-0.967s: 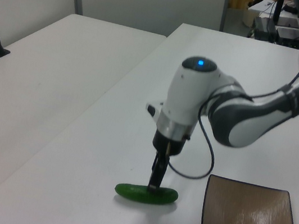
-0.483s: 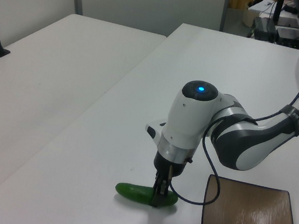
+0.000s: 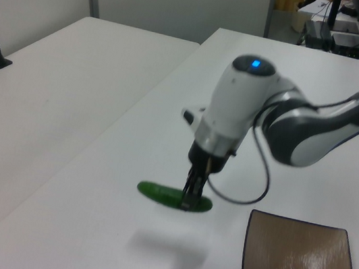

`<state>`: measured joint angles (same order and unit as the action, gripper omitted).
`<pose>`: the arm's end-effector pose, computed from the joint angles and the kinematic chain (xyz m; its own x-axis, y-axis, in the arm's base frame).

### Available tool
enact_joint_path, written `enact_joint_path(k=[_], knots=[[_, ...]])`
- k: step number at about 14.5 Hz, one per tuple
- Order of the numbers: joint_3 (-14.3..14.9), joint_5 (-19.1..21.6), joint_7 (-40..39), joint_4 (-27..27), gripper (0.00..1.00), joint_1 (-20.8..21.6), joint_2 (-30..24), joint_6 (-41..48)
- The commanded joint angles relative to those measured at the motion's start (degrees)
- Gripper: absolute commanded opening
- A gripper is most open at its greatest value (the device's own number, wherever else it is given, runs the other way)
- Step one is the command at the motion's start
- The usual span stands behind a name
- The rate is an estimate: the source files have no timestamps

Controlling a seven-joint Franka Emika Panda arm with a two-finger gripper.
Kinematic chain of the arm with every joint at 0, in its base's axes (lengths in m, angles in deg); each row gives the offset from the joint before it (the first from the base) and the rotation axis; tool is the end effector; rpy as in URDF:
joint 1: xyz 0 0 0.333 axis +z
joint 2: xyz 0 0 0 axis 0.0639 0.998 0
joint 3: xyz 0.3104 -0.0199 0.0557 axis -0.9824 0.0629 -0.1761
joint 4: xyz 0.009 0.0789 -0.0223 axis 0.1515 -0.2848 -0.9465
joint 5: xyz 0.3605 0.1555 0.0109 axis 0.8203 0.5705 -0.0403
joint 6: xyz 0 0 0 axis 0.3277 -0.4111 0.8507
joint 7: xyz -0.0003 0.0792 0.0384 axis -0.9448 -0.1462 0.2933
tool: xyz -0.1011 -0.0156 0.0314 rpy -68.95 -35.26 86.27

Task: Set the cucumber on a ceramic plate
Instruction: 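Lift the cucumber and carry it over the brown square plate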

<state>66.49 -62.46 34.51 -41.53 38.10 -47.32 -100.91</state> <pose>0.5643 0.4749 0.3963 0.8823 0.3610 0.3022 0.3797 -0.9251 -0.0036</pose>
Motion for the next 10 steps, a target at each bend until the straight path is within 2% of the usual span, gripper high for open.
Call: enact_joint_path(k=[1, 5, 6, 10], knots=[[-0.9, 0.4, 0.1, -14.8, 0.23, -1.0, -15.4, -0.2], [-1.1, 1.2, -1.3, -28.6, 0.23, -0.2, -27.6, 0.6], [-2.1, 1.2, -1.6, -30.8, 0.23, 0.2, -28.8, 0.8], [-5.1, 1.7, -1.8, -33.0, 0.25, 1.0, -28.6, 5.9]])
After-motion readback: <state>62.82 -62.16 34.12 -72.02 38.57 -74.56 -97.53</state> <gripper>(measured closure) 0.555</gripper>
